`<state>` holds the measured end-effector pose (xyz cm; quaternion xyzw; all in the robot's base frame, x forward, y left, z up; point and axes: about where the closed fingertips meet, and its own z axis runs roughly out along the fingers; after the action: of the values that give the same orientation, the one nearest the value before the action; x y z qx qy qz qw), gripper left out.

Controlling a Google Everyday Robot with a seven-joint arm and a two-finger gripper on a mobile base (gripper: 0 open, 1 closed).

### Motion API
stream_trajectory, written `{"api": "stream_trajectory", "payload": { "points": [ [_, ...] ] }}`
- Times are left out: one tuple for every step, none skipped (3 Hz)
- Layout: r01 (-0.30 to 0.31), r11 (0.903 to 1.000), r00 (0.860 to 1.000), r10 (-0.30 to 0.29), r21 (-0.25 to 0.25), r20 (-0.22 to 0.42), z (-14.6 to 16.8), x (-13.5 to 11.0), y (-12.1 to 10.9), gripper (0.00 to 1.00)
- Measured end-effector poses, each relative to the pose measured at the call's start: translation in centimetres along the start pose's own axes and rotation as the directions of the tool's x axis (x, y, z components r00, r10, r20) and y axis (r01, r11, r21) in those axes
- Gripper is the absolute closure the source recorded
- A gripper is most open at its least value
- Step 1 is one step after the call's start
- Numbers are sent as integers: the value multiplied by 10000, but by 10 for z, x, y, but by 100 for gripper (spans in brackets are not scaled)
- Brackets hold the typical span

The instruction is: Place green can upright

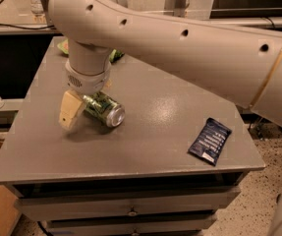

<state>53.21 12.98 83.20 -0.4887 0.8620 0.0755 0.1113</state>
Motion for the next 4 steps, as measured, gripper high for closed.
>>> {"api": "stream_trajectory", "payload": {
  "points": [
    [-182,9995,9997,187,266,-179,-4,7,-9,41],
    [-368,9979,9989,383,534,-273,-13,21,-17,64],
    [-599,9958,9982,598,686,42,-32,32,-24,87],
    [-639,9967,9905,573,496,1252,-63,35,-28,100]
  ]
}}
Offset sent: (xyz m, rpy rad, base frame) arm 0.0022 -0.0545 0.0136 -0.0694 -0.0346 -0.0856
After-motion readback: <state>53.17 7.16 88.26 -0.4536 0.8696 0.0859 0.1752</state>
